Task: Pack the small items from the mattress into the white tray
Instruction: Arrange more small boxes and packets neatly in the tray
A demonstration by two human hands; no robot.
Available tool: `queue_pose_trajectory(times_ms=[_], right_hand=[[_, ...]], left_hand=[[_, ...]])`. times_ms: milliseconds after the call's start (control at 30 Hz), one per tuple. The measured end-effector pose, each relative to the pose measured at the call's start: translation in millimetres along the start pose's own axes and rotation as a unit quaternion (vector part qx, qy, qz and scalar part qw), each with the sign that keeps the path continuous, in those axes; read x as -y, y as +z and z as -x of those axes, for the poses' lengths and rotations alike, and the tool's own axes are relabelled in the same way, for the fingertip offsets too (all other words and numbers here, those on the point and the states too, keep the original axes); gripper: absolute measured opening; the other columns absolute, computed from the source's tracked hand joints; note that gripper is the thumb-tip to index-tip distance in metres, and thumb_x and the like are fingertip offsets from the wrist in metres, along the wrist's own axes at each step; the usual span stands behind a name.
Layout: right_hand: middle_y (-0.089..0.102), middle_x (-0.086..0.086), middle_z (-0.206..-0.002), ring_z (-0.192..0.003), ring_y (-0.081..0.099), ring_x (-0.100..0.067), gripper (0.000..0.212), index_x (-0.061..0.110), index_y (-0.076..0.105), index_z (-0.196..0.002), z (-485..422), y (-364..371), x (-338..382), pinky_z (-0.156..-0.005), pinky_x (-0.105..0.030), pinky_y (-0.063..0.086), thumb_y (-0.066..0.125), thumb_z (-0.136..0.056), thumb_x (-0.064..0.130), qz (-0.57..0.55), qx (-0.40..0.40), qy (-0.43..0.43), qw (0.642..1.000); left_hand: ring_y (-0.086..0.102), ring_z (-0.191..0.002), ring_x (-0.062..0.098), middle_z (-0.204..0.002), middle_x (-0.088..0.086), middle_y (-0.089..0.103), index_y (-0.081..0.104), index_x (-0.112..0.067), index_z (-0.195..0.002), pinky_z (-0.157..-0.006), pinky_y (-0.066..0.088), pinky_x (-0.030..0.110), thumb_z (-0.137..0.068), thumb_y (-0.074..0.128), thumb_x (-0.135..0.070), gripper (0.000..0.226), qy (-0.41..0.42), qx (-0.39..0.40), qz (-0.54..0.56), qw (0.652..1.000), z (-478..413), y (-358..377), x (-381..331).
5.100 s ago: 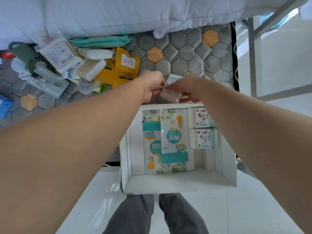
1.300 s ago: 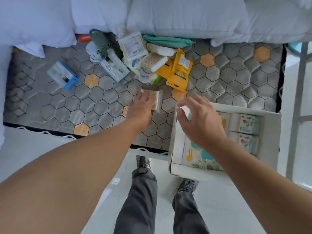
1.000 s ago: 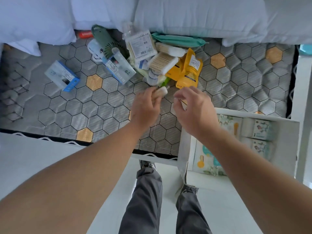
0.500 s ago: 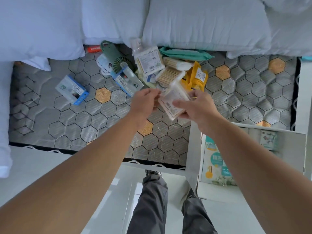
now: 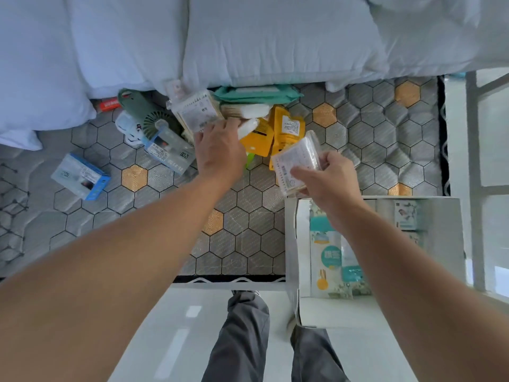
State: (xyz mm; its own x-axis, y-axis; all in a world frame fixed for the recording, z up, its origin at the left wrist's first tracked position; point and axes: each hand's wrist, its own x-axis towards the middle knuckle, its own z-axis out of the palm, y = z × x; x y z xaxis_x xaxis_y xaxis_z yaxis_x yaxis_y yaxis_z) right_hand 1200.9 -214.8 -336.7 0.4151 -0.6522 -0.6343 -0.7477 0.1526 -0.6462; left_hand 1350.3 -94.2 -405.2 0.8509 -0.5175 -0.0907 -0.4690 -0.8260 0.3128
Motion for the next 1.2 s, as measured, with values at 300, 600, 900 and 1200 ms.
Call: queue_pose_trajectory(times_ms=[300,600,900,1200], right_hand=[[0.074,-0.02,-0.107,-0.092,0.076,-0.03,0.026,0.002,0.057,-0.107,8,-7,4,-0.078,-0.036,0.064,0.072,-0.086,-0.001,-0.275,0.073,0.096,0.954],[0.073,-0.024,-0.113,-0.105,0.073,-0.036,0.036,-0.003,0.055,-0.121,19,-36,-7,-0.079,-0.035,0.063,0.068,-0.087,-0.003,-0.37,0.14,0.077,0.915],[0.072,-0.015,-0.104,-0.099,0.069,-0.029,0.026,0.006,0.061,-0.115,34,-103,-59,-0.087,-0.035,0.062,0.062,-0.089,0.004,-0.427,0.219,0.058,0.875],[0.069,-0.013,-0.107,-0.109,0.064,-0.031,0.025,0.008,0.063,-0.11,42,-161,-101,-0.101,-0.046,0.054,0.064,-0.085,0.011,-0.41,0.333,0.053,0.848]], left_hand=[[0.075,-0.094,0.034,-0.108,0.018,0.073,0.057,-0.005,-0.125,-0.062,0.061,0.036,-0.091,0.065,-0.007,0.035,-0.321,0.091,0.654,0.679,17,-69,2],[0.072,-0.102,0.037,-0.103,0.016,0.075,0.056,-0.005,-0.118,-0.083,0.061,0.052,-0.098,0.06,-0.012,0.022,-0.27,0.191,0.707,0.625,48,-86,-35],[0.073,-0.1,0.034,-0.109,0.018,0.071,0.055,-0.002,-0.13,-0.075,0.063,0.045,-0.102,0.054,-0.013,0.031,-0.259,0.199,0.678,0.658,95,-69,-97],[0.073,-0.095,0.026,-0.11,0.016,0.074,0.059,-0.002,-0.125,-0.073,0.061,0.031,-0.087,0.068,0.005,0.04,-0.283,0.24,0.663,0.65,162,-41,-160]])
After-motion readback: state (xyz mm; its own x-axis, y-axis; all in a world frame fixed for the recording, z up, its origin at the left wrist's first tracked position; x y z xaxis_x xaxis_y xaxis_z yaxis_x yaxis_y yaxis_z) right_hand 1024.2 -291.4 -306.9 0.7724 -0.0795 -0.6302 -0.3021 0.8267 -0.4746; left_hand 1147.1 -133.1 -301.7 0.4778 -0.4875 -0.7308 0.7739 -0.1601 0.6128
